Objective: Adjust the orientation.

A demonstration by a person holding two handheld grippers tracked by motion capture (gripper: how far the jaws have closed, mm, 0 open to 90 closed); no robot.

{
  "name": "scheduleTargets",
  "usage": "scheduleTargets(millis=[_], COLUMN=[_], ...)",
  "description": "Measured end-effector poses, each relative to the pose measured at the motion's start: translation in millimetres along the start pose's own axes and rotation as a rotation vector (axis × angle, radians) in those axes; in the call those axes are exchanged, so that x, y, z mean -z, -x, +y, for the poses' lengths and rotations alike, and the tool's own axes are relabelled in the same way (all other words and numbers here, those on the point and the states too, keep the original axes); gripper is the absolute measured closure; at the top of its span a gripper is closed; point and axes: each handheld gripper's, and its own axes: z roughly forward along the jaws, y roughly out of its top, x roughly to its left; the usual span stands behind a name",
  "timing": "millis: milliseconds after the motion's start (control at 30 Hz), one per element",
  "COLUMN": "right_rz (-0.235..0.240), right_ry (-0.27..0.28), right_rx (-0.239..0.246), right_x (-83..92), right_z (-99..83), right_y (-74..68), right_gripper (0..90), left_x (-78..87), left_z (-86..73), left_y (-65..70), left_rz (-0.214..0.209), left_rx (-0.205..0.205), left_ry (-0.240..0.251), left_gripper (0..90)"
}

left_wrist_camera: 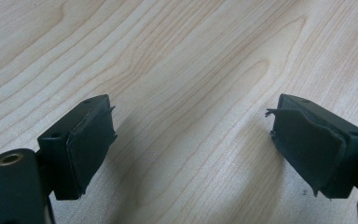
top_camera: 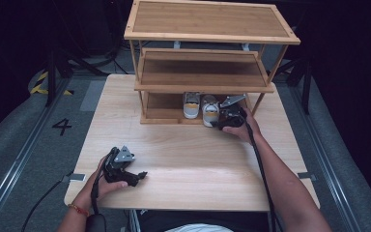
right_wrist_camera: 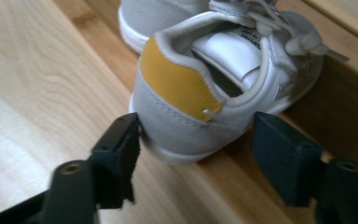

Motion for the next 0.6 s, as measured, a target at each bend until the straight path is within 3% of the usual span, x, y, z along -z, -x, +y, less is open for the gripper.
scheduleTargets(millis=[233, 600], right_rz=[-0.058, -0.083], right_ry=[0.010, 0.026], right_rx=[0.003, -0.015], right_x=[-8.6, -19.1], right_z=[6.6, 12.9], right_y=[2.5, 3.7], right_gripper=[40.6, 40.9], left_x=[0.0, -0.5], left_z=[0.0, 0.0], left_y=[0.0, 0.2], left_rz=[0.000, -0.006], left_rx=[0.001, 0.008], left_ry=[0.000, 0.000], left_gripper=[13.3, 13.1])
